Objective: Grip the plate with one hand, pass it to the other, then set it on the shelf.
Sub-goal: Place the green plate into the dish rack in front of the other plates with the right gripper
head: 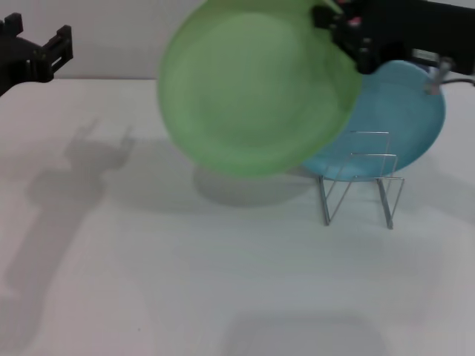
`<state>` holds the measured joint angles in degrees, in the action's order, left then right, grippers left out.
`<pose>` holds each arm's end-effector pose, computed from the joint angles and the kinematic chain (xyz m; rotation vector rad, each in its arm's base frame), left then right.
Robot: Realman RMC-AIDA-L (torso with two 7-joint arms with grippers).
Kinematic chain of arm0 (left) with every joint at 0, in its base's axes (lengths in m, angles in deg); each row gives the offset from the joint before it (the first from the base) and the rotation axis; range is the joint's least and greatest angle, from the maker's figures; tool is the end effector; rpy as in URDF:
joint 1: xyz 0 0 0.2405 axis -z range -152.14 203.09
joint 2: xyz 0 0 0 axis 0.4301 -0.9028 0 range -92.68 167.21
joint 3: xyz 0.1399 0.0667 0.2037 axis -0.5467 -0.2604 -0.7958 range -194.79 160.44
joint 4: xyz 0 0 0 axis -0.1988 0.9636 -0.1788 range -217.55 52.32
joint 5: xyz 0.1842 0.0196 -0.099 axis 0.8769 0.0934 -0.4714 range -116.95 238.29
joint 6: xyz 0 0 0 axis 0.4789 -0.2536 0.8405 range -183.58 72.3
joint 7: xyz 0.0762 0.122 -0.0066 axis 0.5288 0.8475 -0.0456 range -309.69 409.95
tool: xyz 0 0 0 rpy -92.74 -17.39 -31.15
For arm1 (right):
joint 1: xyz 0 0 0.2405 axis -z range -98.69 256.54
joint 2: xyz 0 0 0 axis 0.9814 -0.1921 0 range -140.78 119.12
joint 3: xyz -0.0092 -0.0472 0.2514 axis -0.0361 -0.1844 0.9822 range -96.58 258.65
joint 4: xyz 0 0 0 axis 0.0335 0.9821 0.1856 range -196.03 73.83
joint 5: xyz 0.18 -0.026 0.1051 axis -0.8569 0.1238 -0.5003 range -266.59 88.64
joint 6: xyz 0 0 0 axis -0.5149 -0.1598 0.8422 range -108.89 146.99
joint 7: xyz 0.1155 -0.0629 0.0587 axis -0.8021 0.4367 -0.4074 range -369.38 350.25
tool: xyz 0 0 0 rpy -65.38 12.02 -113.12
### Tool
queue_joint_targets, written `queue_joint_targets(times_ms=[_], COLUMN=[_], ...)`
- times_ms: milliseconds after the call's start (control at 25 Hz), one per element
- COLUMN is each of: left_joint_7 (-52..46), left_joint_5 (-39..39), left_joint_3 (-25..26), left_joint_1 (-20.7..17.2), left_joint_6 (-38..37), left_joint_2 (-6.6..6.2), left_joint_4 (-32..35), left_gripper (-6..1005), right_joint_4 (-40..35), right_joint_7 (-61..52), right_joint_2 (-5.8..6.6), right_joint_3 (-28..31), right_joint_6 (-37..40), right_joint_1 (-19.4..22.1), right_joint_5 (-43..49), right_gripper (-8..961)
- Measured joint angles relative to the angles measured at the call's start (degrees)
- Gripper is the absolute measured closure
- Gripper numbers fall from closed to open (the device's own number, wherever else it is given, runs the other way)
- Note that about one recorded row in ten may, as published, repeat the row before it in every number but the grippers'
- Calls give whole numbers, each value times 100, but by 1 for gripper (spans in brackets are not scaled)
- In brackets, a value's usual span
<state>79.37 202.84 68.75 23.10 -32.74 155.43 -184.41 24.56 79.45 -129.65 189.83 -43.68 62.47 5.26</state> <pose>-0.1883 0.3337 0.0805 -1.8332 -0.5803 -0.4239 0.1403 0.3553 0.0741 -2.3737 0.0222 0.6369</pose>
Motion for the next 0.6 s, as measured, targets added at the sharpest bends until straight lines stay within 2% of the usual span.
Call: queue_joint_targets(times_ms=[120, 400, 600], left_joint_7=[-24, -55, -55], left_joint_5=[0, 0, 0], left_joint_3=[-3, -7, -11], left_joint_1=[-7, 24, 39], left_joint_6=[-92, -136, -137], left_joint_2=[6, 2, 5], left_joint_4=[88, 182, 211], left_gripper=[345, 346, 346], right_joint_4=[-80, -258, -367], right_joint_7=[1000, 1767, 2167], right_joint_2=[-5, -15, -22], right_joint_3=[221, 447, 583], right_joint_6=[-170, -368, -522], right_joint_1=[478, 840, 950], right_joint_5=[-546, -1003, -1060], right_gripper=[902, 903, 904])
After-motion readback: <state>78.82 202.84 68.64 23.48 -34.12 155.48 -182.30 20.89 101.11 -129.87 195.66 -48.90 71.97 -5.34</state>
